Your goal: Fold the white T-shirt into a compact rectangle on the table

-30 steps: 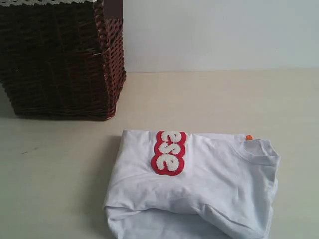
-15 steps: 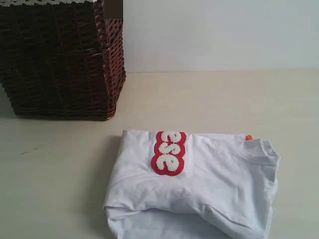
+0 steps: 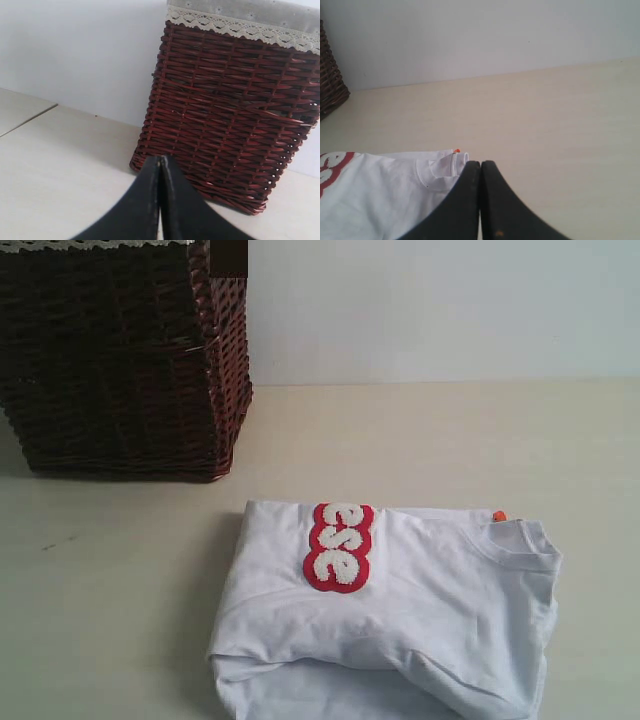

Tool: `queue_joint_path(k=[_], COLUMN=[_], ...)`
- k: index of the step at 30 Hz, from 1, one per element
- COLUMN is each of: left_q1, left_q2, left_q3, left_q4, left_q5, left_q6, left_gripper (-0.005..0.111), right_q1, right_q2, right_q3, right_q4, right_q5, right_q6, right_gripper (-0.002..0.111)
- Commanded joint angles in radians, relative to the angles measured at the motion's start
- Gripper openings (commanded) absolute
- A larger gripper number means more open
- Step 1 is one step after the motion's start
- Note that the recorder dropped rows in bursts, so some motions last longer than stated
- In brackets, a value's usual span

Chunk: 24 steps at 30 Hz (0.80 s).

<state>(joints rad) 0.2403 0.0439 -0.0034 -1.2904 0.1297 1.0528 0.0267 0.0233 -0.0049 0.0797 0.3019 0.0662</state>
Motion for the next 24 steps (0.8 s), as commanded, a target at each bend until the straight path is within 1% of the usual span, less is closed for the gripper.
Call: queue_joint_path(k=[1,6,24], left_q1=[0.004,0.004,0.004], left_q2=[0.001,0.001,0.001], left_q3=[0.003,0.003,0.003], left_q4=[-0.007,-0.007,-0.007], left_q5=[0.027,0.058,0.063], left_q6=[-0.009,-0.009,-0.015], left_gripper=[0.0,0.0,0.0], right_q1=[-0.004,-0.004,-0.004], right_q2=[0.003,0.003,0.003], right_q3=[0.005,0.005,0.005], right_q4=[-0.003,-0.003,-0.003], right_q5=[-0.013,-0.013,-0.013], right_q6=[-0.002,-0.002,-0.002], right_gripper=[0.0,0.0,0.0])
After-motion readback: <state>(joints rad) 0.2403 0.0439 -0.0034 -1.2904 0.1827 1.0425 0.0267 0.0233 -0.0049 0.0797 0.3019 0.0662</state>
